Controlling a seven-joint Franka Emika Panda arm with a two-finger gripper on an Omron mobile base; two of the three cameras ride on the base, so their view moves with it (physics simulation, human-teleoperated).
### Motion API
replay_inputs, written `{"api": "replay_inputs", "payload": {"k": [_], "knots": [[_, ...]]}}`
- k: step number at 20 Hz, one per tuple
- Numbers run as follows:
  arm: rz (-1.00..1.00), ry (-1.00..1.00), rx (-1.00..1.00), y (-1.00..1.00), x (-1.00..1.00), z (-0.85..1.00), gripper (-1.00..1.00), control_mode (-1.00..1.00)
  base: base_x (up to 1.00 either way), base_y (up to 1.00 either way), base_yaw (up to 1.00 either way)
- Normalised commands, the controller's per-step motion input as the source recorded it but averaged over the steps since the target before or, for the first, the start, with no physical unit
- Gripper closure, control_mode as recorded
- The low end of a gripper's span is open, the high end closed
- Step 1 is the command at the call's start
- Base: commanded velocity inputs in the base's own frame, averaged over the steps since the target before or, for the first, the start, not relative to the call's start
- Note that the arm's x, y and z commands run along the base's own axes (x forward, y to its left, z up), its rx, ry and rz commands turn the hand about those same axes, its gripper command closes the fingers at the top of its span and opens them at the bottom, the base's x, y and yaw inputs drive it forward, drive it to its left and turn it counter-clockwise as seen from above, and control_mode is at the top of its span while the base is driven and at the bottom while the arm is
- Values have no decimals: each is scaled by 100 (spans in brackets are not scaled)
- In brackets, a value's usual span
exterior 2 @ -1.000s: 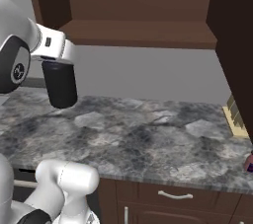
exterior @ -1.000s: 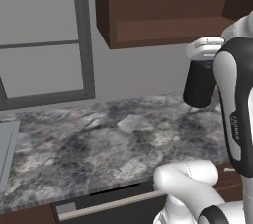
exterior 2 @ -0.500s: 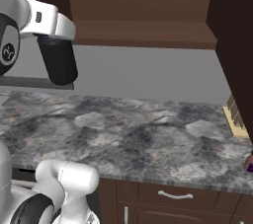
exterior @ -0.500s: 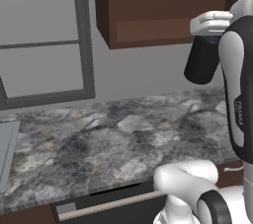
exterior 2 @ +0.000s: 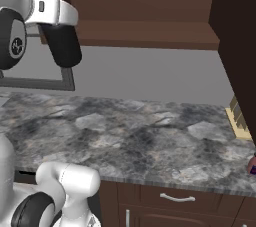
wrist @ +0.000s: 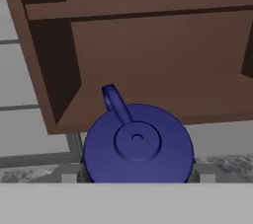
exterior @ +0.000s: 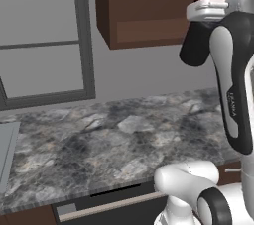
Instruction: Sort all alcoholic drinks to one cabinet, and non-alcoholic drinks to the other.
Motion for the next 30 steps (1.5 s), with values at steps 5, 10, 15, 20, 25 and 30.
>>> {"api": "replay_inputs", "payload": {"k": [5, 10, 15, 20, 25, 30], "knots": [[0, -17, 0, 26, 13, 6, 100, -100, 0, 0, 0], [0, -13, 0, 20, 13, 24, 100, -100, 0, 0, 0], [0, -2, 0, 8, 46, 35, 100, -100, 0, 0, 0], [0, 0, 0, 1, 44, 9, 100, -100, 0, 0, 0], [1, 0, 0, 0, 22, 0, 100, -100, 0, 0, 0], [4, 0, 0, 0, 30, -1, 100, -100, 0, 0, 0]]}}
